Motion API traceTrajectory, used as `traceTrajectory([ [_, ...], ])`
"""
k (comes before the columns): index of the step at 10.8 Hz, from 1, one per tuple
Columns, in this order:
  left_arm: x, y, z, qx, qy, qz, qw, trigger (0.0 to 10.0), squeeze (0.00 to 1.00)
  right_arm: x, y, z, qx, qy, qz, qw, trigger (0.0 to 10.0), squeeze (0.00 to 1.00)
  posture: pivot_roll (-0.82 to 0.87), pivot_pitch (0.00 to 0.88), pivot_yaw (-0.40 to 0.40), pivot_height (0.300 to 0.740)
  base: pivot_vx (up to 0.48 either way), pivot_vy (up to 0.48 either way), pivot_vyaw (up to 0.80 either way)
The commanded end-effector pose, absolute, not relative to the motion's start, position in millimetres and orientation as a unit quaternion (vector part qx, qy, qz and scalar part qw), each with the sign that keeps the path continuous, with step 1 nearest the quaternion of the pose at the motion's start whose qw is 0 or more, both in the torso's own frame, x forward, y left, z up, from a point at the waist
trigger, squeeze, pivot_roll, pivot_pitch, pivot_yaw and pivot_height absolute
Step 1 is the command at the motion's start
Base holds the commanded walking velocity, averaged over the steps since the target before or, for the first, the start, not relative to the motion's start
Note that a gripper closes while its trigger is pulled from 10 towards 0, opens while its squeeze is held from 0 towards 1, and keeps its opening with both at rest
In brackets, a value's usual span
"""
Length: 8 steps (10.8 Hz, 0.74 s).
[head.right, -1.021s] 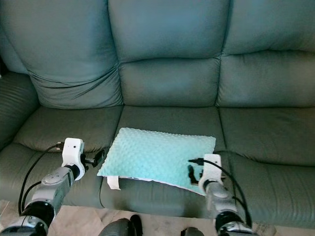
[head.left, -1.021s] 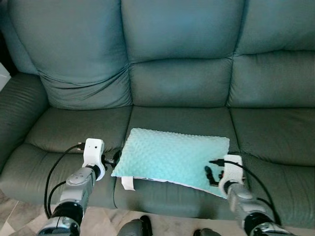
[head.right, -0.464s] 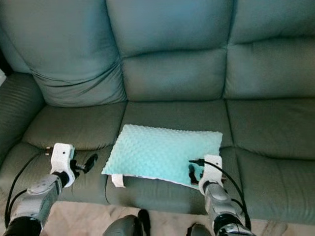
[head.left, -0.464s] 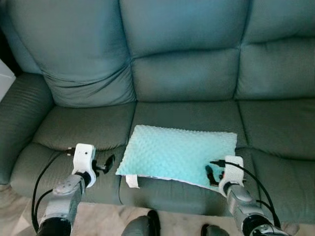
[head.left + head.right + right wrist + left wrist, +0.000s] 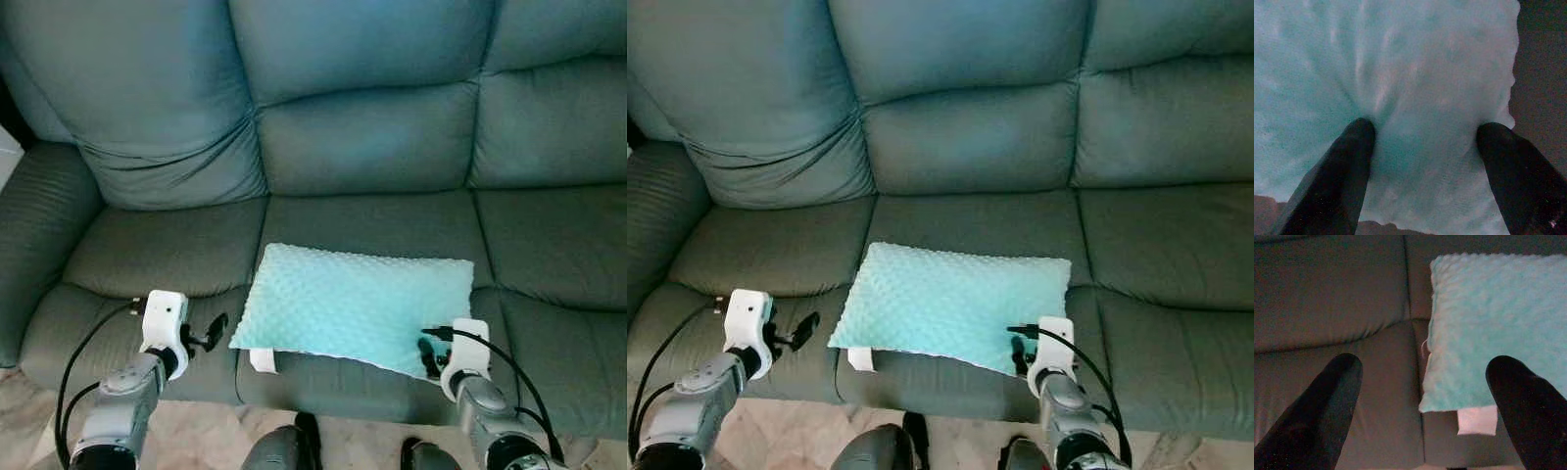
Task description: Move the pillow to the sofa
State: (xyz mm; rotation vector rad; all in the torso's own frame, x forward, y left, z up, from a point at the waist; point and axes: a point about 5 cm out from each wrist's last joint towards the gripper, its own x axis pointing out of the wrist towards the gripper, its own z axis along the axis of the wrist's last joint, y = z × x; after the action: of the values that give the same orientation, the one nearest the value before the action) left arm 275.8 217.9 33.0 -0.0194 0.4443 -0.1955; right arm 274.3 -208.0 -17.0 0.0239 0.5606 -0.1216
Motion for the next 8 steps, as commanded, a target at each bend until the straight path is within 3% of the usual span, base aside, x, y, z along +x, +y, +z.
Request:
traceTrajectory([
  [1, 268.6, 228.2, 29.6, 0.002, 0.235, -0.088, 0.968, 10.0, 0.00, 260.3, -210.2, -29.5, 0.015, 0.308, -0.078, 0.948, 0.0, 0.00, 0.08, 0.290, 0.216, 0.740, 0.000, 0.000, 0.00],
  [8, 267.5, 230.9, 31.1, 0.006, 0.241, -0.081, 0.967, 10.0, 0.00, 259.6, -244.0, -19.8, -0.031, 0.290, -0.148, 0.945, 0.0, 0.00, 0.08, 0.295, 0.215, 0.740, 0.000, 0.000, 0.00],
])
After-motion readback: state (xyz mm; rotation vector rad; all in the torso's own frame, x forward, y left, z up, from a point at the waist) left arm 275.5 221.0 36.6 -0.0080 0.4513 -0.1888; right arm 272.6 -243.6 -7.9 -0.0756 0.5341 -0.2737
